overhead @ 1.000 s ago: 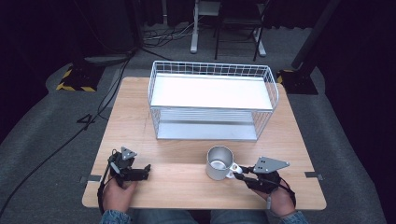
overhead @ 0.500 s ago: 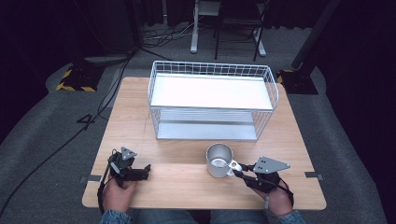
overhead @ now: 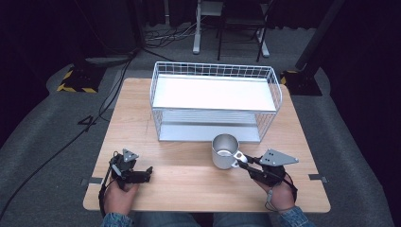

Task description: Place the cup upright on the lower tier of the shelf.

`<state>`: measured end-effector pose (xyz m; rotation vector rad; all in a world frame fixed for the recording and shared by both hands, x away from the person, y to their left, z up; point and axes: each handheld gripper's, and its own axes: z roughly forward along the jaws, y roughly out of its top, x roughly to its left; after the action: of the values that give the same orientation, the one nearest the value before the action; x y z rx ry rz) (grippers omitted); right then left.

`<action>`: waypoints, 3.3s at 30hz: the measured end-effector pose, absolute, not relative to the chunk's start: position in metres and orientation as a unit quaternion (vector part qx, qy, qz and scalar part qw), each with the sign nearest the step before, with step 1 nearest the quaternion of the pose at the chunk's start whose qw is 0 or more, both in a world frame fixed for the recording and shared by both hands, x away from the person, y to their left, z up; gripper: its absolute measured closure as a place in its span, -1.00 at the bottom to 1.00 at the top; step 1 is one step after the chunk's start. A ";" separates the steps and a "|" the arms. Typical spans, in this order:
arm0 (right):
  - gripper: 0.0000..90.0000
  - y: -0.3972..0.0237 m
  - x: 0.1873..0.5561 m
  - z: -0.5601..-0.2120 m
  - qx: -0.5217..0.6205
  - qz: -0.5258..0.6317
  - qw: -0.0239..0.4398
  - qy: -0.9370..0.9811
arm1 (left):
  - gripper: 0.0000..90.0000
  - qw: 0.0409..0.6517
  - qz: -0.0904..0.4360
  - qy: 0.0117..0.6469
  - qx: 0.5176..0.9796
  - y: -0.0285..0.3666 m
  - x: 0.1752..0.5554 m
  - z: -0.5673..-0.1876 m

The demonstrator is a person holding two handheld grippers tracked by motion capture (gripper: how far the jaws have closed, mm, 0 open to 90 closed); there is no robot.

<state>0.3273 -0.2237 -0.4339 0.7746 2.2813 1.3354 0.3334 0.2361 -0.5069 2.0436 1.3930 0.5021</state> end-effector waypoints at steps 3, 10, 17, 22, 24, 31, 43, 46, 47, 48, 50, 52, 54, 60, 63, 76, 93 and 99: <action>0.60 -0.223 0.331 -0.430 0.277 0.478 0.197 0.810 | -0.99 0.304 0.190 0.526 0.772 0.236 0.333 -0.507; 0.60 -0.217 0.344 -0.420 0.279 0.481 0.207 0.805 | -0.99 0.304 0.189 0.526 0.771 0.236 0.333 -0.507; 0.60 -0.211 0.357 -0.417 0.283 0.487 0.213 0.798 | -0.99 0.304 0.189 0.526 0.771 0.236 0.333 -0.507; 0.60 -0.204 0.369 -0.415 0.294 0.488 0.219 0.792 | -0.99 0.304 0.190 0.526 0.772 0.236 0.333 -0.507; 0.60 -0.203 0.372 -0.415 0.298 0.488 0.219 0.791 | -0.99 0.304 0.190 0.526 0.772 0.236 0.333 -0.507; 0.60 -0.196 0.389 -0.412 0.315 0.491 0.227 0.780 | -0.99 0.305 0.189 0.528 0.770 0.236 0.333 -0.507; 0.60 -0.180 0.413 -0.417 0.337 0.493 0.248 0.763 | -0.99 0.305 0.189 0.528 0.770 0.236 0.333 -0.507; 0.60 -0.175 0.419 -0.420 0.342 0.493 0.254 0.759 | -0.99 0.305 0.189 0.528 0.770 0.236 0.333 -0.507; 0.60 -0.174 0.421 -0.421 0.346 0.491 0.255 0.757 | -0.99 0.305 0.189 0.528 0.770 0.236 0.333 -0.507; 0.60 -0.172 0.424 -0.423 0.350 0.491 0.257 0.755 | -0.99 0.305 0.189 0.528 0.770 0.236 0.333 -0.507; 0.60 -0.170 0.427 -0.426 0.353 0.488 0.267 0.752 | -0.99 0.305 0.189 0.528 0.770 0.236 0.333 -0.507; 0.60 -0.168 0.429 -0.428 0.359 0.488 0.272 0.747 | -0.99 0.305 0.189 0.528 0.770 0.236 0.333 -0.507; 0.60 -0.167 0.432 -0.430 0.364 0.488 0.276 0.744 | -0.99 0.305 0.189 0.528 0.770 0.236 0.333 -0.507; 0.60 -0.162 0.439 -0.440 0.372 0.484 0.280 0.741 | -0.99 0.304 0.189 0.528 0.770 0.236 0.333 -0.507; 0.60 -0.161 0.439 -0.442 0.373 0.485 0.280 0.740 | -0.99 0.305 0.189 0.528 0.770 0.236 0.333 -0.507; 0.59 -0.160 0.442 -0.451 0.377 0.484 0.265 0.744 | -0.99 0.305 0.188 0.528 0.770 0.236 0.333 -0.507; 0.50 -0.164 0.443 -0.458 0.388 0.475 0.240 0.753 | -0.99 0.305 0.188 0.528 0.770 0.236 0.333 -0.507; 0.26 -0.165 0.444 -0.457 0.388 0.475 0.233 0.755 | -0.99 0.305 0.189 0.528 0.770 0.236 0.333 -0.507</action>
<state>0.4436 -0.1653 -0.4566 1.0668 2.0727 1.3042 0.3334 0.2358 -0.5070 2.0390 1.3969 0.4993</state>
